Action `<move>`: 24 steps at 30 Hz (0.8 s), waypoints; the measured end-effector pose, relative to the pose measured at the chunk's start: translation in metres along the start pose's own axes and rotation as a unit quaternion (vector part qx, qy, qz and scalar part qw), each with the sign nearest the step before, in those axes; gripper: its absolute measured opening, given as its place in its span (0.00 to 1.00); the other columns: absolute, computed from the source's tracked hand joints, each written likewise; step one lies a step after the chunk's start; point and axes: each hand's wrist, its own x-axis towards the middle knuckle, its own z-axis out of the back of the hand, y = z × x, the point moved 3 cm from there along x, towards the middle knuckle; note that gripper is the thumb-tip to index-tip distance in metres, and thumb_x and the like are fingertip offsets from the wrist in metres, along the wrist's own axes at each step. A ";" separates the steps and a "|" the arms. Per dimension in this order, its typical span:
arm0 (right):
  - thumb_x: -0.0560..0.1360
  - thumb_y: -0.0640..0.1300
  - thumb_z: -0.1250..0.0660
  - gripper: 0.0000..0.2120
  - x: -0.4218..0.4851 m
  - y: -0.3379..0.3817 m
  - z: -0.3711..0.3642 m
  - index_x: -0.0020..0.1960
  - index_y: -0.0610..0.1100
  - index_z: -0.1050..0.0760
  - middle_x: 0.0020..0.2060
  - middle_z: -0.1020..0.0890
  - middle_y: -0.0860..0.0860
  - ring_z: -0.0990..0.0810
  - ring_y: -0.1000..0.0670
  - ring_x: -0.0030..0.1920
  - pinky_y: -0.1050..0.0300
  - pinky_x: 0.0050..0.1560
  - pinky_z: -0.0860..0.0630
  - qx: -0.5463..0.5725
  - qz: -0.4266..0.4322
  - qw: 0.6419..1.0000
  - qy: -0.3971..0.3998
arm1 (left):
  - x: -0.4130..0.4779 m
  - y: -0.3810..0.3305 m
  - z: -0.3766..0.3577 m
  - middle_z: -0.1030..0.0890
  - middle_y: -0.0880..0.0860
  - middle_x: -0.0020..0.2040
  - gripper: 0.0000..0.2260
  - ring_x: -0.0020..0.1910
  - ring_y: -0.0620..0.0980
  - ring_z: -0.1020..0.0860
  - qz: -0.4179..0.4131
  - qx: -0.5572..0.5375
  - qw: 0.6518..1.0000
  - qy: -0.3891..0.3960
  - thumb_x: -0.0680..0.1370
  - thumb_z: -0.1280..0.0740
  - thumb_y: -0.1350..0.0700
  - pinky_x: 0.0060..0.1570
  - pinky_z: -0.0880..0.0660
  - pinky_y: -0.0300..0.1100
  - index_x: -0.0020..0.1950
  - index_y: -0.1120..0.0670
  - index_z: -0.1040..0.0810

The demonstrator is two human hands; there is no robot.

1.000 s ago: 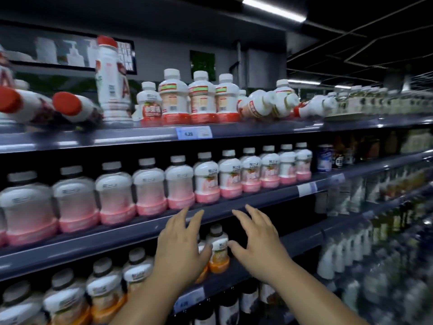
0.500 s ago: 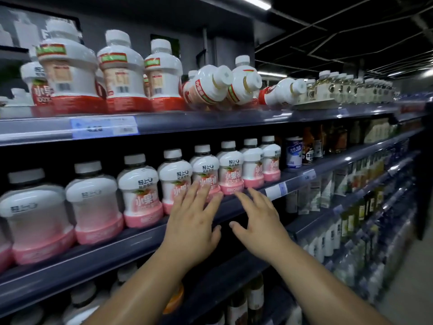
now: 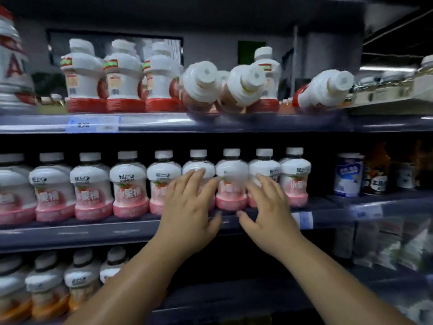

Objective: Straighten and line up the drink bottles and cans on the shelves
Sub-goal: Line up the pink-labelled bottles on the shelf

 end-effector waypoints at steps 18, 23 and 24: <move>0.71 0.48 0.27 0.29 0.050 -0.083 0.182 0.70 0.51 0.30 0.67 0.30 0.55 0.34 0.51 0.69 0.51 0.71 0.35 0.042 0.038 0.984 -0.171 | 0.154 -0.146 0.046 0.32 0.55 0.73 0.31 0.70 0.56 0.33 -0.156 -0.066 0.983 -0.075 0.71 0.36 0.42 0.68 0.33 0.50 0.73 0.50 0.32; 0.71 0.48 0.25 0.31 0.072 -0.114 0.206 0.69 0.55 0.35 0.64 0.29 0.58 0.32 0.54 0.65 0.57 0.65 0.34 0.087 0.009 0.976 -0.201 | 0.179 -0.167 0.036 0.36 0.51 0.75 0.34 0.73 0.51 0.38 -0.145 -0.106 0.982 -0.058 0.72 0.37 0.42 0.72 0.38 0.46 0.76 0.49 0.38; 0.70 0.49 0.25 0.31 0.078 -0.120 0.209 0.69 0.55 0.35 0.64 0.29 0.57 0.32 0.54 0.65 0.57 0.65 0.34 0.087 0.010 0.977 -0.196 | 0.184 -0.170 0.034 0.36 0.51 0.75 0.35 0.74 0.51 0.38 -0.138 -0.105 0.983 -0.053 0.72 0.37 0.42 0.72 0.38 0.47 0.77 0.50 0.39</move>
